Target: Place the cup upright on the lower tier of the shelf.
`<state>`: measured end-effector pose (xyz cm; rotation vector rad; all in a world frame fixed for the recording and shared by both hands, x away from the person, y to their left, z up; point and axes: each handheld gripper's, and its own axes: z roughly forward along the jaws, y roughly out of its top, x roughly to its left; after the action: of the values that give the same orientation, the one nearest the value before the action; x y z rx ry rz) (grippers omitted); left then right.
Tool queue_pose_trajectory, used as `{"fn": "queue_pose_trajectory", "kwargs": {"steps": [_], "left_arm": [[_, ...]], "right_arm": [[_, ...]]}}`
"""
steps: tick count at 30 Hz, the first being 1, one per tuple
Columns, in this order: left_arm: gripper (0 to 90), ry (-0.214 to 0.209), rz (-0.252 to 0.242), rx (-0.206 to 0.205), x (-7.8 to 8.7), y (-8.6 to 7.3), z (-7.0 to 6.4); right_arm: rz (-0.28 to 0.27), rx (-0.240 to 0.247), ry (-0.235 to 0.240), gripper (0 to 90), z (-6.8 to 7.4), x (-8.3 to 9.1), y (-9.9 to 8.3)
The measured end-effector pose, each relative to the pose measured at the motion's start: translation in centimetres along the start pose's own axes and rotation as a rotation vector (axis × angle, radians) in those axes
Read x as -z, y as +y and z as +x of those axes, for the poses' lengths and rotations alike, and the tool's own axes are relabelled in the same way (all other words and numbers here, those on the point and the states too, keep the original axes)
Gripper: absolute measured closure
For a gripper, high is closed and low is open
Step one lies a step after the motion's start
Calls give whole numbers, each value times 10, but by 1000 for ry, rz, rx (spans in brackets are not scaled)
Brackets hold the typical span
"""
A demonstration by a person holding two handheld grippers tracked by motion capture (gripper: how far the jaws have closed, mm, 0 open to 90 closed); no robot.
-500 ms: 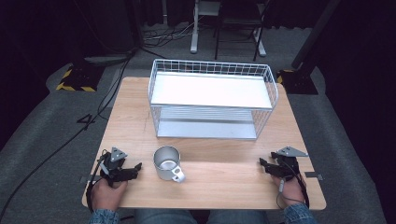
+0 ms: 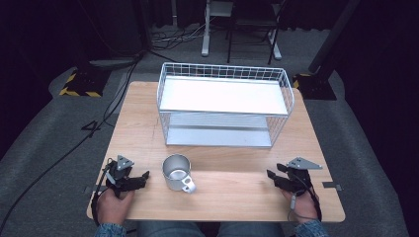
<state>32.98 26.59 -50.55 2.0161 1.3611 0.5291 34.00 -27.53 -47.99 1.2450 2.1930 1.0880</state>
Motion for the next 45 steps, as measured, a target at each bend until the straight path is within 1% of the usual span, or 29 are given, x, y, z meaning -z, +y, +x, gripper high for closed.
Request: {"fn": "queue_pose_trajectory", "kwargs": {"steps": [2,3,5,9,12,15,16,19,20,23,24,25,27,28,29,32,33,34,41,45], "left_arm": [[182,1,1,-5,1,-1,0],[182,0,1,-7,1,-1,0],[182,-4,0,-1,1,-2,-1],[182,-4,1,-2,1,-1,-1],[181,-3,2,-6,1,-1,0],[182,0,2,-4,0,0,0],[181,1,-1,5,0,0,0],[181,5,1,7,0,0,0],[182,6,2,7,0,1,0],[182,9,0,11,-1,1,0],[182,9,0,11,-1,1,0],[182,10,0,12,-1,1,0],[182,10,0,12,-1,1,0],[182,10,0,12,-1,1,0],[182,10,0,12,-1,1,0],[182,10,0,12,-1,1,0],[181,10,0,12,-1,1,0],[182,11,1,15,-1,1,0],[182,12,-1,12,0,-1,0],[182,12,-2,14,1,-1,-1]], "right_arm": [[-8,32,41,480,16,3,7],[-11,44,51,481,21,3,10],[-10,77,86,484,37,3,17],[14,105,166,490,61,-1,30],[11,120,222,487,76,-4,40],[12,141,254,486,91,-7,46],[12,144,264,486,94,-8,48],[7,151,315,486,110,-9,54],[7,155,328,487,114,-10,55],[10,164,391,487,131,-14,59],[10,164,391,487,131,-14,59],[15,168,427,487,142,-18,61],[17,177,451,486,151,-21,62],[17,177,451,486,151,-21,62],[17,185,473,484,158,-23,65],[13,204,486,483,167,-26,68],[13,204,486,483,167,-26,68],[16,219,494,483,173,-29,70],[24,244,515,489,188,-39,73],[32,250,523,517,196,-46,76]]}}
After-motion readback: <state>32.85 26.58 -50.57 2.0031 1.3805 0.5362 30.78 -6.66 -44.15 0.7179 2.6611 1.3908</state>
